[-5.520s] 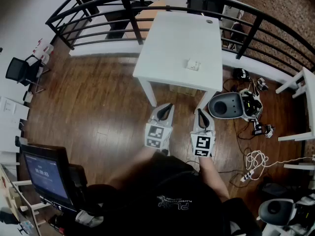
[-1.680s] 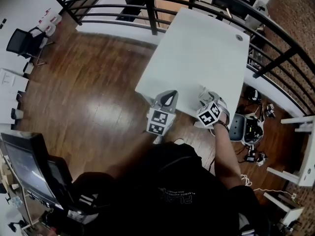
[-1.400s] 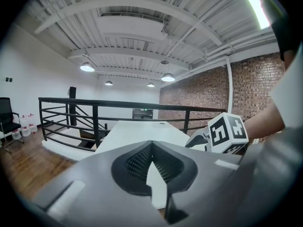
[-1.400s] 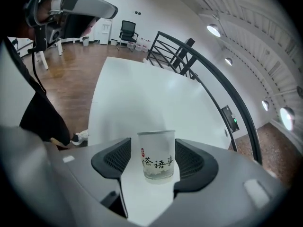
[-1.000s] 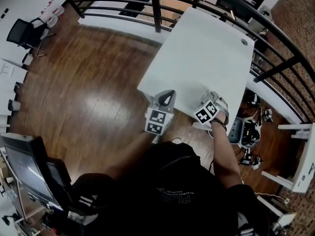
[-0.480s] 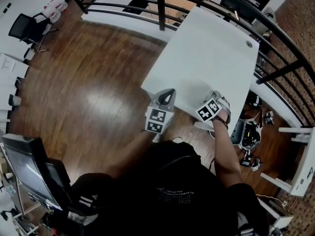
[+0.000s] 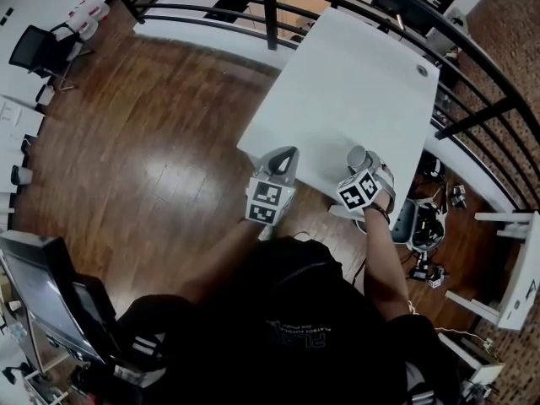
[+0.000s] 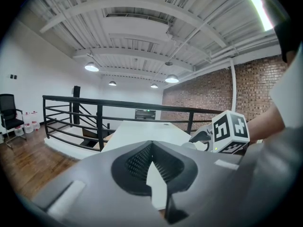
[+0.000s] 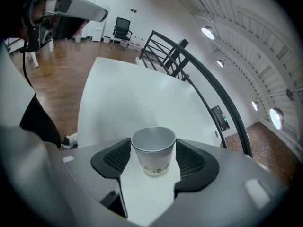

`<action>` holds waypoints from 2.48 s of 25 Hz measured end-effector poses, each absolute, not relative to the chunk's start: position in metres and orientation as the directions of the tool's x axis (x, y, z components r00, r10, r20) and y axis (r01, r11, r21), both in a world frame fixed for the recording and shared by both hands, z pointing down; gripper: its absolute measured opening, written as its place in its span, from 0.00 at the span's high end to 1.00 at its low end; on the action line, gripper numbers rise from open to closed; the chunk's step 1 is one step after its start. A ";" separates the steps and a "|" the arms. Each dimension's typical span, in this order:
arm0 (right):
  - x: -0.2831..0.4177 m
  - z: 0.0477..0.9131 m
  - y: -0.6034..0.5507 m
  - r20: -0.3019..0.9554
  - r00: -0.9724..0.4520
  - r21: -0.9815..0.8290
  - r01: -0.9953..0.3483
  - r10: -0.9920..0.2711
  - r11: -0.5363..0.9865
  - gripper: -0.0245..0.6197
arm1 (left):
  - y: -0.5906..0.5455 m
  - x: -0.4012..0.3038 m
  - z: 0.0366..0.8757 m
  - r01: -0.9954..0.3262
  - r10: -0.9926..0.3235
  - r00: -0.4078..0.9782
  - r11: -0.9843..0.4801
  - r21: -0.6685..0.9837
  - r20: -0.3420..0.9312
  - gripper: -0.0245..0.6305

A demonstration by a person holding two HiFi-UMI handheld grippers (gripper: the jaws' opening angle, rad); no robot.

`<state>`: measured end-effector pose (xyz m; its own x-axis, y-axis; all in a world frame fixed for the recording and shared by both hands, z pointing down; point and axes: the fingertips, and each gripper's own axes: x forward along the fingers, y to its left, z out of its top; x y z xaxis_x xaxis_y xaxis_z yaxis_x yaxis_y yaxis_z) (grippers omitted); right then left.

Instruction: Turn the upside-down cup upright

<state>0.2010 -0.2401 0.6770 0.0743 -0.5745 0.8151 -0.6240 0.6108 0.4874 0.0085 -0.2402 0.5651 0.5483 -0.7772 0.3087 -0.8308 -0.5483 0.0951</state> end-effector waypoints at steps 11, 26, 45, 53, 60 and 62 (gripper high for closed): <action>0.203 0.648 -0.240 0.674 -0.073 0.341 -0.852 -0.735 0.397 0.49 | -0.239 0.014 0.567 -0.813 -0.758 0.569 -0.577 0.077 0.318 0.96; 0.209 0.646 -0.238 0.489 -0.217 -0.048 -0.974 -0.845 0.222 0.49 | -0.241 0.008 0.567 -0.816 -0.761 0.563 -0.574 0.069 0.323 0.97; 0.220 0.666 -0.228 0.504 -0.175 -0.059 -0.984 -0.846 0.168 0.42 | -0.238 0.012 0.565 -0.809 -0.754 0.571 -0.583 0.069 0.323 0.97; 0.217 0.643 -0.211 0.472 -0.159 -0.052 -0.987 -0.867 0.153 0.39 | -0.234 0.019 0.566 -0.794 -0.739 0.594 -0.603 0.081 0.317 0.97; 0.207 0.599 -0.191 0.397 -0.146 0.017 -0.986 -0.906 0.167 0.62 | -0.225 0.035 0.566 -0.766 -0.711 0.627 -0.638 0.084 0.320 0.97; 0.207 0.591 -0.186 0.383 -0.132 0.050 -0.985 -0.914 0.163 0.71 | -0.222 0.039 0.568 -0.757 -0.702 0.636 -0.647 0.087 0.319 0.97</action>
